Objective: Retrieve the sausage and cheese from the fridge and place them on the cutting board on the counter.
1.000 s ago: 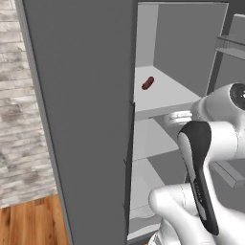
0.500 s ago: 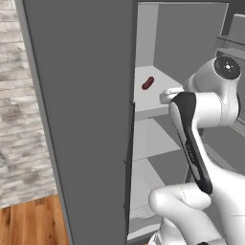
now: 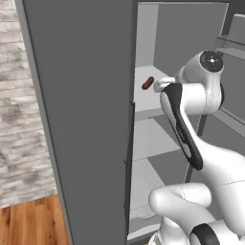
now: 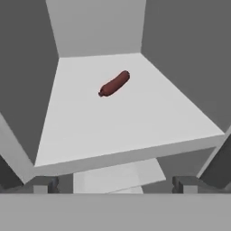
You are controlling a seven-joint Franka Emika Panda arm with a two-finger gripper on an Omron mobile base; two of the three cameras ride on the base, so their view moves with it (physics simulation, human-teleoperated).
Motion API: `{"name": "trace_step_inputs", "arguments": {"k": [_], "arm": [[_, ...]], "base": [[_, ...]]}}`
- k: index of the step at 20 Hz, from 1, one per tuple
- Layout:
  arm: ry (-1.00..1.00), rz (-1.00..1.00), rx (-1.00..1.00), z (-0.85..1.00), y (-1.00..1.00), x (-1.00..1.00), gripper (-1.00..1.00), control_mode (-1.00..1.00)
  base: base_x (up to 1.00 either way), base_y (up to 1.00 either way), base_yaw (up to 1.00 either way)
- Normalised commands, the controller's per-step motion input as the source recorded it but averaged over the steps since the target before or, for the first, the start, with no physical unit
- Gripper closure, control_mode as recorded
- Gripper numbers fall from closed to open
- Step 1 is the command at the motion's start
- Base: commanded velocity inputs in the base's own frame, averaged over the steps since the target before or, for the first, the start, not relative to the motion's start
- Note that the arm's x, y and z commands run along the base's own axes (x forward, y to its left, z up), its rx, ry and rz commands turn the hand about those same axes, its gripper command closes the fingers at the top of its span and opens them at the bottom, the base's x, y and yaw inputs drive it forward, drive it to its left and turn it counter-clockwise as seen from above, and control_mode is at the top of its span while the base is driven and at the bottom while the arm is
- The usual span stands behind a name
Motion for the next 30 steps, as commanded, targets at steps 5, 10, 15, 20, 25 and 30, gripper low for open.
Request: {"name": "trace_step_inputs", "arguments": {"k": [5, 10, 15, 20, 25, 30], "arm": [[-0.12, -0.10, 0.07, 0.00, 0.00, 0.49, -1.00, -1.00], [-0.06, -0.06, 0.13, 0.00, -0.10, 0.25, -1.00, -1.00], [-0.02, 0.00, 0.17, -0.03, -0.19, 0.22, -1.00, -1.00], [0.00, 0.00, 0.10, 0.00, -0.09, 0.37, -1.00, -1.00], [0.00, 0.00, 0.01, 0.00, 0.00, 0.21, -1.00, -1.00], [0.00, 0.00, 0.00, 0.00, 0.00, 0.13, -1.00, -1.00]], "base": [[0.00, 0.00, 0.00], [0.00, 0.00, 0.00], [0.00, 0.00, 0.00], [0.00, 0.00, 0.00], [0.00, 0.00, 0.00], [0.00, 0.00, 0.00]]}}
